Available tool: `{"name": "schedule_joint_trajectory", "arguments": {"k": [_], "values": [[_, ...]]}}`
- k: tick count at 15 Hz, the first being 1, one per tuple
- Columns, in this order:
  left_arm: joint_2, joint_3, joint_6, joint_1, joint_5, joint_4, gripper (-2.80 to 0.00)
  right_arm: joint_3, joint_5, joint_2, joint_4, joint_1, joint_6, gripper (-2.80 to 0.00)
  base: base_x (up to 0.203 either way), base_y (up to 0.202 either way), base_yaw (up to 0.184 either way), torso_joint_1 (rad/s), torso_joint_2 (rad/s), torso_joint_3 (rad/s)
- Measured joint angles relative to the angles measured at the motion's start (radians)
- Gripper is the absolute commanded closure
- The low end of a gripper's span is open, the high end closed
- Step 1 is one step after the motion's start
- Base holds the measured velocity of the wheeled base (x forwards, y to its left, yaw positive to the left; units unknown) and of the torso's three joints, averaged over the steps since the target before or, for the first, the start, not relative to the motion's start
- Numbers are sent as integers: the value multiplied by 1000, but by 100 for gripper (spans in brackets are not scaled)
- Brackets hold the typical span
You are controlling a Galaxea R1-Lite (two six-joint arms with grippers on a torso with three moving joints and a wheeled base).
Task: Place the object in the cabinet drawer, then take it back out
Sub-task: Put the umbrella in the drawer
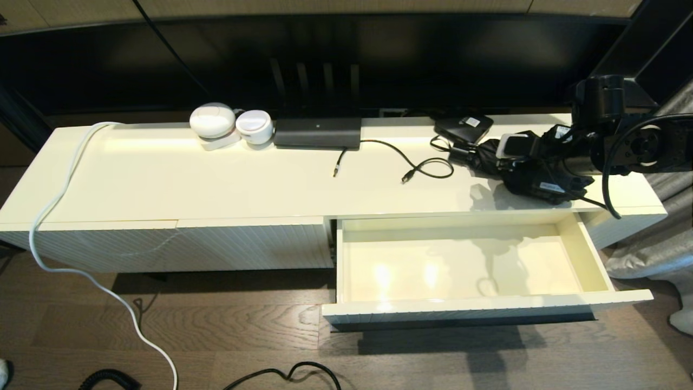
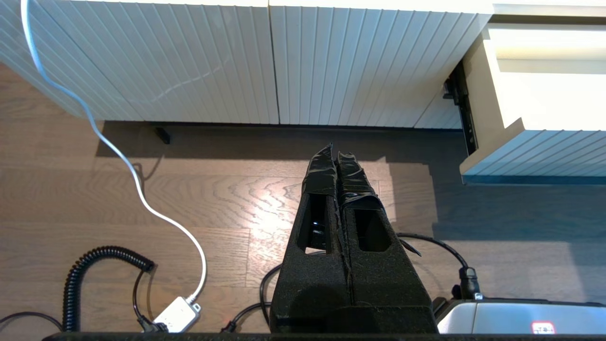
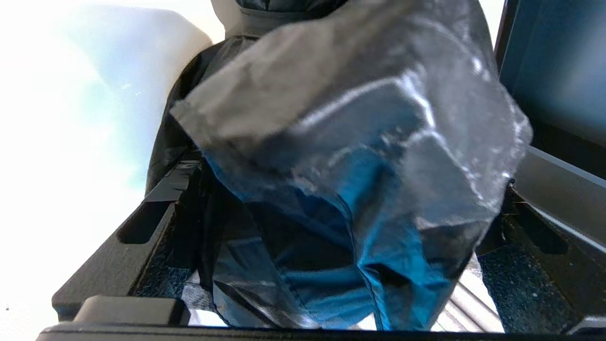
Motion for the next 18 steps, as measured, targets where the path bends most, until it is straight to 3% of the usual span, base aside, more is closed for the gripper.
{"name": "schedule_joint_trajectory", "arguments": {"k": [3,4,5,18], "values": [[0,0,0,0,-1,0,0,-2,1,9,0,-5,0,-280,0,0,0,0,0,0],[0,0,0,0,-1,0,0,-2,2,12,0,-7,0,-206,0,0,0,0,0,0],[0,0,0,0,-1,0,0,-2,2,14,0,-9,0,0,0,0,0,0,0,0],[0,0,0,0,0,0,0,24,1,13,-5,-7,-1,0,0,0,0,0,0,0]]}}
